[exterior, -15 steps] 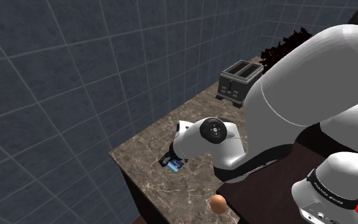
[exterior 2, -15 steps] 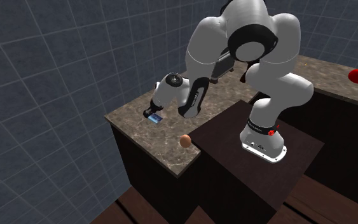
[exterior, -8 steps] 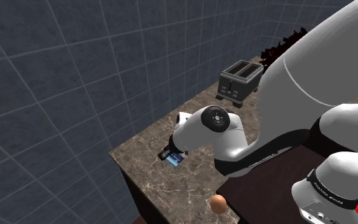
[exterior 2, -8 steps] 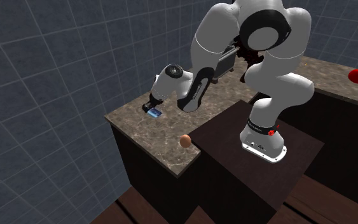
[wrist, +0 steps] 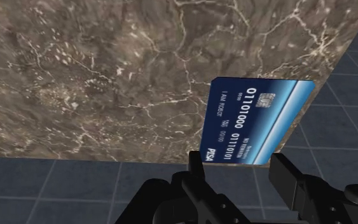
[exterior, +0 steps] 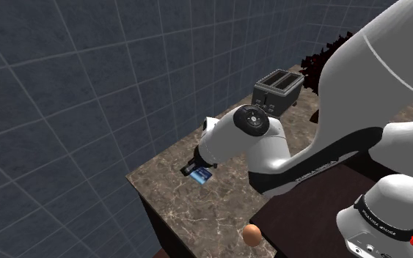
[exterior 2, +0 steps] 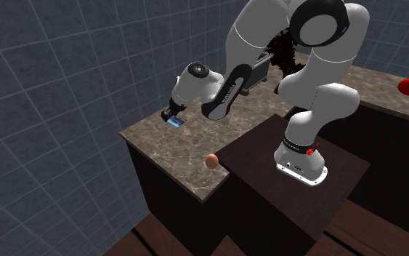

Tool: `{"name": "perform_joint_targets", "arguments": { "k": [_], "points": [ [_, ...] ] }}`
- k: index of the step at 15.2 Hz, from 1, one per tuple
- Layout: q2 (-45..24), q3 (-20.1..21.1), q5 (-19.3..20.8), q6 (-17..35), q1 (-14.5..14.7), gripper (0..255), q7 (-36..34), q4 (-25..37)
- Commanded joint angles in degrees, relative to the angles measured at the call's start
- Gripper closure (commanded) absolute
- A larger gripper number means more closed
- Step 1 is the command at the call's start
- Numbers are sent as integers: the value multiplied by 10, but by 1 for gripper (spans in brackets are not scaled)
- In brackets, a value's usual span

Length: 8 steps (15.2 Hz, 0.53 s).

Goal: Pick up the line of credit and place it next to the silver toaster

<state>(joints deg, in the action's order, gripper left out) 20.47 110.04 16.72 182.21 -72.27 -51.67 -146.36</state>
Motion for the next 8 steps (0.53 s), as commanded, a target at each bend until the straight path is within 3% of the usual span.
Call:
{"name": "perform_joint_targets", "arguments": {
  "k": [1, 8],
  "points": [
    [-13, -40, 4, -16, 39, 255, 3, -2],
    [-49, -205, 19, -75, 200, 255, 14, 2]
  ]
}}
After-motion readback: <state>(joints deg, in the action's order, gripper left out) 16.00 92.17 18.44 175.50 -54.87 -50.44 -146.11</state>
